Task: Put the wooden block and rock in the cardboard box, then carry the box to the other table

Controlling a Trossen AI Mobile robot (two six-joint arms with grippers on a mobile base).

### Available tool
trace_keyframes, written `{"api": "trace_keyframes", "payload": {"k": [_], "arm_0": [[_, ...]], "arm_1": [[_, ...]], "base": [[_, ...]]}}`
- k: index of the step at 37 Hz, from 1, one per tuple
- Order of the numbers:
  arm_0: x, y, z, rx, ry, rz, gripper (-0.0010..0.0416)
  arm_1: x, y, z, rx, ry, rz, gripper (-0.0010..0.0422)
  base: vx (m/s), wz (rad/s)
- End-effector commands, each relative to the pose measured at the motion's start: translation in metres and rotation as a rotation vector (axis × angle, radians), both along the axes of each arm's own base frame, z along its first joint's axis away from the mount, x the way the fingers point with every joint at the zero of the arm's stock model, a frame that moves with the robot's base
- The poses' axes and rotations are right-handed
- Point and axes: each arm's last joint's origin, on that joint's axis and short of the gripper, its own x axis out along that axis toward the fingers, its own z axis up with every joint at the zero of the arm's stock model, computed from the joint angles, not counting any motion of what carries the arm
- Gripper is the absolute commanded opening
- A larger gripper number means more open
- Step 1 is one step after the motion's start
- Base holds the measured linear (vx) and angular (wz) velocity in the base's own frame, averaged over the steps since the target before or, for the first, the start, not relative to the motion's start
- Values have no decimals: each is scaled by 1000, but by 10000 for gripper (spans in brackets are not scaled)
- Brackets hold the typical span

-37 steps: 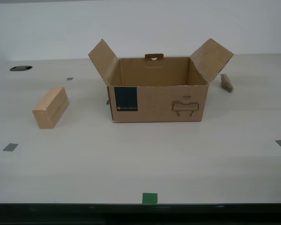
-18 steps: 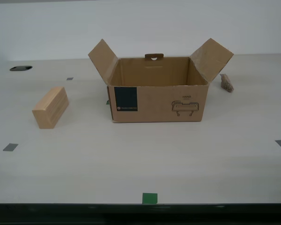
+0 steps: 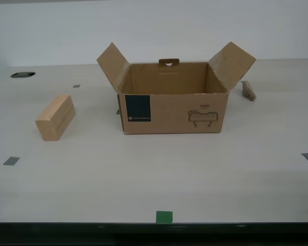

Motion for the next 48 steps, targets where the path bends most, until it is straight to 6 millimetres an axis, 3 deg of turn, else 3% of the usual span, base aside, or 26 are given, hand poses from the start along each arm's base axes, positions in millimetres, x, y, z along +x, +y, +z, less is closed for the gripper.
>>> {"api": "trace_keyframes", "payload": {"k": [1,24,37,48], "arm_0": [[-4,0,4,1,31,-1,0],[-25,0,27,3,166,-2,0],[-32,0,35,24,198,-10,0],[-33,0,39,24,185,-10,0]], "arm_1": [[-4,0,5,-2,32,-3,0],[-23,-3,36,-80,132,-53,0],[-20,-5,29,-151,268,-106,0],[-14,-5,28,-145,259,-111,0]], "base": [[0,0],[0,0],[0,0],[0,0]]}}
